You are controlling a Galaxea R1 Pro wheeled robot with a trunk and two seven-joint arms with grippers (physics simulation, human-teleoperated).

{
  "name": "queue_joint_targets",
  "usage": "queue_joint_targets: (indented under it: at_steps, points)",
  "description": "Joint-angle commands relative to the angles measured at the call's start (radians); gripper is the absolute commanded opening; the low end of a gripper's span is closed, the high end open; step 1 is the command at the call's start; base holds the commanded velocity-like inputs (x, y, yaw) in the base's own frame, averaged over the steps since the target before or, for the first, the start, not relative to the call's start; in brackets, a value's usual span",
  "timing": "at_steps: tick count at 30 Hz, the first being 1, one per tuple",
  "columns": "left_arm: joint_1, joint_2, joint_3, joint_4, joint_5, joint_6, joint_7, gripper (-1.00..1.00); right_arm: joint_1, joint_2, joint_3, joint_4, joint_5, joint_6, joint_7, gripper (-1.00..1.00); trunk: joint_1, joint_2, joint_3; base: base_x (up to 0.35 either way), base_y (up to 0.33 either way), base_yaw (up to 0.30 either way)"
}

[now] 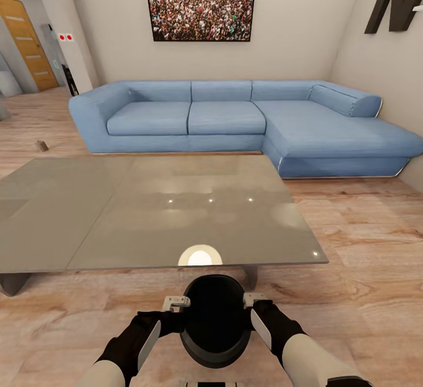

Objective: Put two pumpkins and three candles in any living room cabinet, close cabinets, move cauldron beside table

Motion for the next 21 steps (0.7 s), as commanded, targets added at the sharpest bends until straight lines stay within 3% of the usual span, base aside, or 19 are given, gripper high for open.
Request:
queue_joint_targets:
  at_steps: [1,17,21]
  points:
    - [0.000,0.000,-0.002,0.000,0.028,0.009,-0.006,-1.00,0.000,0.000,0.012,-0.004,-0.015,-0.022,0.001,-1.00,0.000,0.000,-0.001,0.000,0.000,0.000]
    - [0.000,0.000,-0.002,0.000,0.028,0.009,-0.006,-1.00,-0.001,0.000,0.012,-0.004,-0.016,-0.023,0.001,-1.00,0.001,-0.001,-0.012,0.000,0.000,0.000]
    - [0.000,0.001,-0.002,0.000,0.028,0.010,-0.006,-1.00,-0.001,0.000,0.012,-0.004,-0.036,-0.023,0.001,-1.00,0.001,-0.001,-0.012,0.000,0.000,0.000]
